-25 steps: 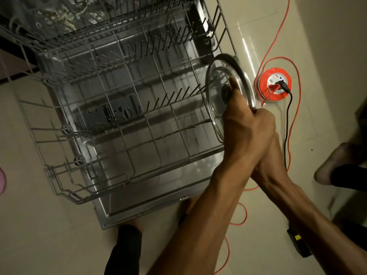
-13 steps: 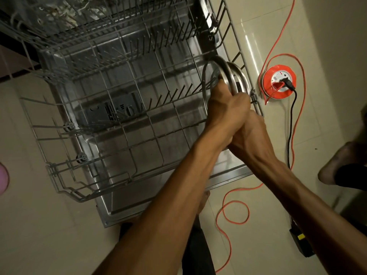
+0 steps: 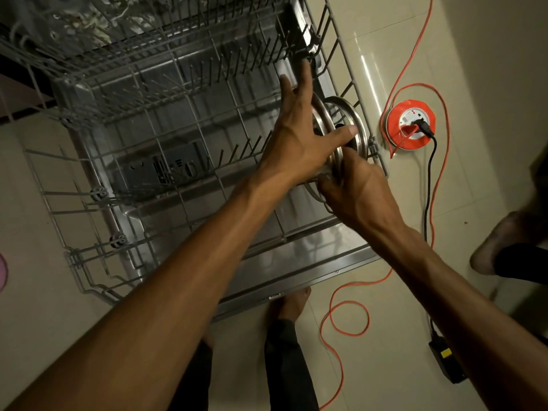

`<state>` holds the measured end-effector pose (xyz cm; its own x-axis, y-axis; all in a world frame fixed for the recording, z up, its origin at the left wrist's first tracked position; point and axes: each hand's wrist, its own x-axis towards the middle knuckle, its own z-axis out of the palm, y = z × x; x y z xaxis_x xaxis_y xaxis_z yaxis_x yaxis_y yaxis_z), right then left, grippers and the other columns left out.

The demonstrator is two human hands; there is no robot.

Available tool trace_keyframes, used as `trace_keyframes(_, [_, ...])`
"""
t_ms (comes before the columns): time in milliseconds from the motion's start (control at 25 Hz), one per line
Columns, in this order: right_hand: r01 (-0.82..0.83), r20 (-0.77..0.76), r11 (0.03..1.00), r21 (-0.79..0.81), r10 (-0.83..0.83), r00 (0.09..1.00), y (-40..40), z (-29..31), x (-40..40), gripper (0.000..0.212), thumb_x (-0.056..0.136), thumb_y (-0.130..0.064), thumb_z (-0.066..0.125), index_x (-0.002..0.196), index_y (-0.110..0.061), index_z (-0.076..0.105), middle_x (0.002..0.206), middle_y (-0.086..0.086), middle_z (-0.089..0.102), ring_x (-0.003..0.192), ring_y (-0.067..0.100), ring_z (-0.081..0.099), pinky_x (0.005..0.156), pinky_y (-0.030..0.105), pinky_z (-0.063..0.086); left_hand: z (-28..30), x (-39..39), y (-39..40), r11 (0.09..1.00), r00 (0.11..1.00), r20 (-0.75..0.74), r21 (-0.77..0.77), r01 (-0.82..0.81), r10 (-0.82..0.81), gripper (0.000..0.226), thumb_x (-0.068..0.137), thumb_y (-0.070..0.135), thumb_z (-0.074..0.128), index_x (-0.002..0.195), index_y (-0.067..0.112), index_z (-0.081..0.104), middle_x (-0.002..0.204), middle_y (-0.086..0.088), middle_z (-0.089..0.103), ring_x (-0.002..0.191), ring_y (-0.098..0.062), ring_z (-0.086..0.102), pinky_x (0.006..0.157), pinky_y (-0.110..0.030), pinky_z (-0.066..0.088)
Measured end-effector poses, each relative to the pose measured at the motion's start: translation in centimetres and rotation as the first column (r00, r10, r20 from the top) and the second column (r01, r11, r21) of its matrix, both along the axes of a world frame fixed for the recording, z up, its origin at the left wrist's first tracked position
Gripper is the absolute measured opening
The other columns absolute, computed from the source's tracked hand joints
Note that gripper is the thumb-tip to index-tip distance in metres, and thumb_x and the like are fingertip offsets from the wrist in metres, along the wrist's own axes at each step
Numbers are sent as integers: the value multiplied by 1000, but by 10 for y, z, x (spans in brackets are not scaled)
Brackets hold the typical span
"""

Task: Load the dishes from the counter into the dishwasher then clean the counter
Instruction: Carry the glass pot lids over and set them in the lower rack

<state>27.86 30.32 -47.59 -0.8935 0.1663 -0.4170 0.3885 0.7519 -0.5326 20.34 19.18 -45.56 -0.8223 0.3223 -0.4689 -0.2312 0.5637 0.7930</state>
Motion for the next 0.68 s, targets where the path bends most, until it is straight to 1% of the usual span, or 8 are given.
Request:
trace_keyframes(80, [28, 18, 999, -31, -28, 999, 1, 1, 18, 28, 95, -21, 61, 121, -11, 55, 95, -3, 63, 73, 5, 56, 59, 4, 37, -4, -8, -12, 982, 985, -56, -104, 155, -161, 97, 87, 50, 64, 156, 23, 3, 163, -1, -14, 150, -23, -2, 115, -34, 11])
trace_keyframes(160, [82, 29, 995, -50, -81, 996, -2, 0, 29, 31, 97, -21, 56, 126, -10, 55, 106, 4, 67, 83, 10, 62, 65, 6, 40, -8, -9, -19, 964, 974, -41, -154, 216, -224, 96, 86, 56, 61, 156, 21, 5, 164, 2, -5, 151, -23, 2, 119, -41, 12])
trace_keyframes(280, [139, 48, 989, -51, -137, 989, -7, -5, 33, 34, 100, -20, 52, 132, -8, 52, 112, 11, 67, 91, 18, 64, 72, 21, 49, -11, -5, -20, 970, 978, -38, -140, 197, -204, 97, 86, 57, 59, 156, 22, 3, 164, 3, -4, 150, -22, 5, 118, -41, 13])
trace_keyframes(320, [160, 63, 986, -51, -157, 986, -9, -6, 32, 35, 100, -20, 51, 132, -7, 51, 113, 11, 66, 94, 20, 65, 74, 24, 49, -12, -4, -20, 974, 980, -38, -127, 187, -193, 97, 86, 57, 60, 156, 23, 2, 164, 3, -3, 150, -22, 5, 118, -41, 14])
trace_keyframes(520, [211, 111, 976, -62, -203, 973, -13, -5, 33, 35, 100, -20, 52, 132, -7, 51, 117, 12, 65, 101, 23, 65, 79, 29, 51, -13, -2, -20, 979, 983, -42, -102, 176, -181, 99, 84, 56, 63, 156, 22, 4, 164, 1, -1, 150, -23, 7, 118, -41, 17])
trace_keyframes(560, [215, 111, 975, -63, -207, 972, -14, -4, 33, 34, 99, -19, 52, 131, -7, 51, 117, 12, 65, 101, 23, 65, 80, 30, 52, -13, -2, -20, 979, 983, -39, -103, 174, -179, 99, 84, 55, 64, 156, 22, 4, 164, 1, 0, 150, -23, 7, 117, -41, 18])
trace_keyframes(600, [214, 106, 975, -62, -207, 973, -14, -4, 33, 33, 99, -19, 52, 130, -6, 52, 115, 11, 65, 99, 21, 64, 77, 27, 51, -12, -2, -20, 980, 984, -36, -102, 170, -175, 99, 84, 55, 64, 156, 22, 4, 164, 1, 0, 150, -23, 8, 117, -41, 18])
trace_keyframes(680, [222, 109, 973, -59, -215, 971, -15, -5, 34, 32, 99, -19, 54, 128, -7, 53, 109, 7, 65, 93, 17, 62, 68, 16, 45, -10, -1, -18, 981, 986, -38, -108, 159, -164, 98, 85, 53, 63, 156, 21, 4, 164, 1, -1, 150, -22, 8, 118, -40, 18])
